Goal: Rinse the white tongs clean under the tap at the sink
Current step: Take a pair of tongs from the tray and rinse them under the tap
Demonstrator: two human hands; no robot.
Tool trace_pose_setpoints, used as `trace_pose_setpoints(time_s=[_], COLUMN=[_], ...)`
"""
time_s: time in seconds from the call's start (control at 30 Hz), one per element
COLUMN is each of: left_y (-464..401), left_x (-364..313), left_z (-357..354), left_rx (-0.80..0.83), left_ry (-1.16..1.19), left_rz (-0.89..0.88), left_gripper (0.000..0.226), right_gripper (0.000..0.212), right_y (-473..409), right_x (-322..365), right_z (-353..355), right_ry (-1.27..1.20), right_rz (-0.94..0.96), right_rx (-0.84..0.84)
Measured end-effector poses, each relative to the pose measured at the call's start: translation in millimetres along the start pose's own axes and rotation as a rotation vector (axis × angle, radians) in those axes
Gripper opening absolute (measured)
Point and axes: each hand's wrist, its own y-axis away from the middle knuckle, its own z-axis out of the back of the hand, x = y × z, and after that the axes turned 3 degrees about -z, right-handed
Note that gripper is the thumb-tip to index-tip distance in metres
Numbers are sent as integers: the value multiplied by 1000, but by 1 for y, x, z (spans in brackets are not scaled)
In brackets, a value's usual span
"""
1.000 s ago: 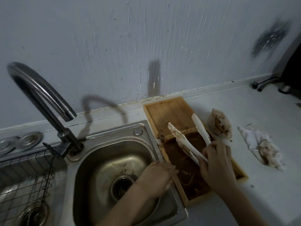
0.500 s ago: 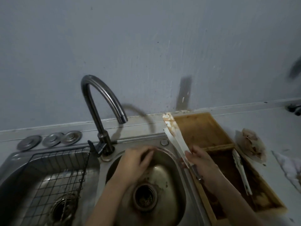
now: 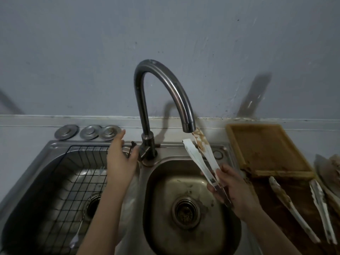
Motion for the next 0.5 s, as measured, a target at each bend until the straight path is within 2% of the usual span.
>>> trace_pose_setpoints(time_s=[0.1,0.2,0.3,0.4,0.5], left_y=[-5,-6,-8,-12,-13], left_x=[1,0,1,3,4], left_z=[-8,-14,-19,-21,-20], left_rx=[70,-11,-80,-100,-97], left_ry=[25,-12,-43,-72,-61], left_rz=[97,93,107,112,117], left_gripper=[38,23,16,12,10], right_gripper=[23,26,33,43,44], right_y=[-5,-10,-12,-15,-17], right_x=[0,-1,-3,-7,-8], right_z=[-6,-11,-12,-12,-12], right_ry=[65,111,153,191,188], right_rz=[9,8,0,-1,-17], right_rx=[-27,-58,-88,-61,-49])
